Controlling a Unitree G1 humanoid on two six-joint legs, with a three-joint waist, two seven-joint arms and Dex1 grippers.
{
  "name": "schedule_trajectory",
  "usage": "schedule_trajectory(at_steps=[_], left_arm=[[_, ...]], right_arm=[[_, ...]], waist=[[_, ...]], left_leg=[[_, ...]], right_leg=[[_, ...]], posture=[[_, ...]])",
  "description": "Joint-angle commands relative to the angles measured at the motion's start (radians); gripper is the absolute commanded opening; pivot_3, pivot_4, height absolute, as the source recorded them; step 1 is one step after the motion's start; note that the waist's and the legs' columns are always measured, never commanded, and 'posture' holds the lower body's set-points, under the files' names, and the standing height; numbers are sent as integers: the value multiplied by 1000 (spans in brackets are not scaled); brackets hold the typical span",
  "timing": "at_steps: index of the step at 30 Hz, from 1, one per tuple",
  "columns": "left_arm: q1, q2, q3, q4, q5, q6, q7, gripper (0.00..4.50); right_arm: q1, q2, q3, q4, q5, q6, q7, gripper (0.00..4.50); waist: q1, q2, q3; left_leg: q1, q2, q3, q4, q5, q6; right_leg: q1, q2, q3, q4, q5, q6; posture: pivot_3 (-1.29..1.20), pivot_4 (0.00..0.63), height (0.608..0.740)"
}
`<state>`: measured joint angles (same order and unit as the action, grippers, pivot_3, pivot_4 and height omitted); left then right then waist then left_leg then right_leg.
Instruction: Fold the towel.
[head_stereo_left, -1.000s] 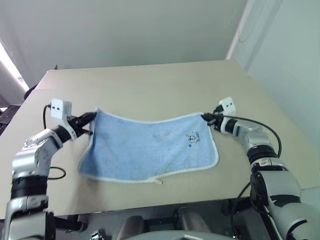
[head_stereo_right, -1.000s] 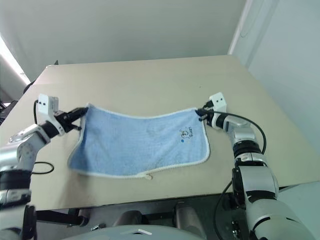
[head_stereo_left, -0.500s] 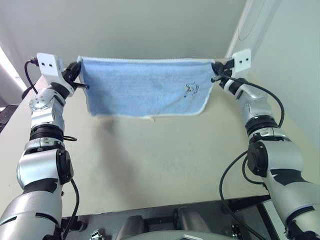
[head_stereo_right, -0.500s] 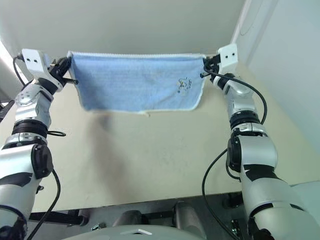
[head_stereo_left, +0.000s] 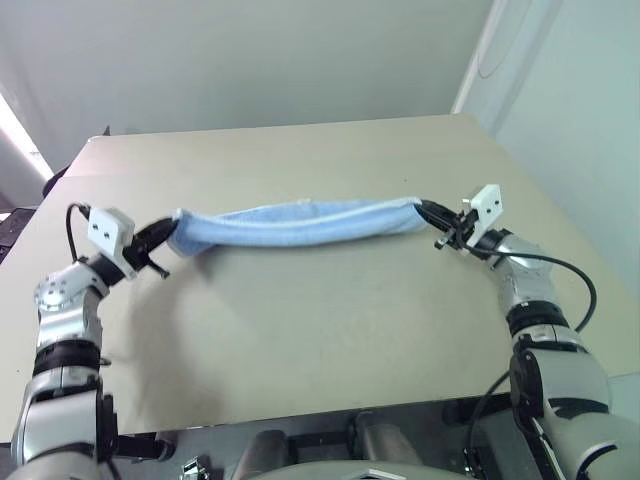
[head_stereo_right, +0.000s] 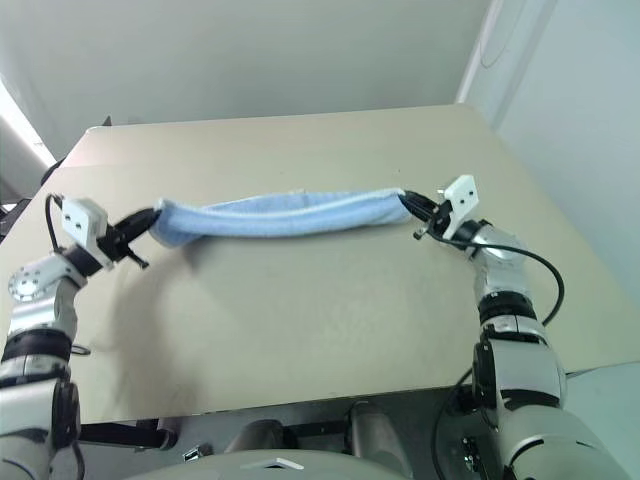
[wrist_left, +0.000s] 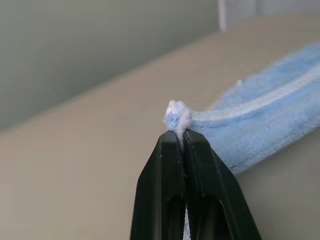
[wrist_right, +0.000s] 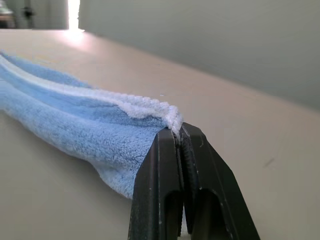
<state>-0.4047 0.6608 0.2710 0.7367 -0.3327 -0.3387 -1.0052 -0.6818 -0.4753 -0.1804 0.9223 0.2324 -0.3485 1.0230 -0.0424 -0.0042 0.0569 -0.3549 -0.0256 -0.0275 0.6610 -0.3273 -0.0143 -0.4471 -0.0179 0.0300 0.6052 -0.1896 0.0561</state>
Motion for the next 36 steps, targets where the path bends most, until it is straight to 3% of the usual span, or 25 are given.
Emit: schedule_trajectory(at_steps=[1, 6, 10, 16, 24, 36], left_arm=[[138, 40, 56, -246, -81, 97, -20, 26], [393, 86, 116, -452, -121, 226, -23, 26], [583, 125, 190, -565, -162, 308, -54, 26], [713, 165, 257, -584, -168, 336, -87, 26], [535, 144, 208, -468, -154, 359, -49, 26], [158, 97, 93, -70, -29, 228, 11, 26]], right_arm=[[85, -48, -31, -226, 87, 101, 52, 0], [295, -110, -40, -493, 172, 286, 93, 0], [461, -157, -51, -639, 215, 374, 132, 0], [608, -213, -39, -792, 243, 516, 147, 0], [425, -141, 11, -671, 191, 535, 35, 0], [80, -15, 118, -154, 3, 365, -95, 0]], waist=[[2, 0, 0], [6, 0, 0], [5, -1, 1], [4, -1, 1], [-3, -4, 2], [1, -6, 1]], left_leg=[[0, 0, 0, 2, 0, 0], [17, 1, 1, 4, 0, 0], [21, 5, 3, 5, 0, 0], [22, 7, 3, 5, 0, 0], [34, 7, 6, 6, 0, 0], [32, 5, 7, 3, -1, 1]], right_leg=[[0, 0, 0, 5, 0, 0], [14, 0, 0, 8, -2, -2], [23, 4, -1, 8, -11, -4], [23, 8, -3, 10, -12, -5], [27, 8, -5, 10, -12, -5], [23, 6, -4, 10, -6, -6]], posture=[[0, 0, 740], [0, 0, 740], [0, 0, 740], [0, 0, 740], [0, 0, 740], [0, 0, 740]])
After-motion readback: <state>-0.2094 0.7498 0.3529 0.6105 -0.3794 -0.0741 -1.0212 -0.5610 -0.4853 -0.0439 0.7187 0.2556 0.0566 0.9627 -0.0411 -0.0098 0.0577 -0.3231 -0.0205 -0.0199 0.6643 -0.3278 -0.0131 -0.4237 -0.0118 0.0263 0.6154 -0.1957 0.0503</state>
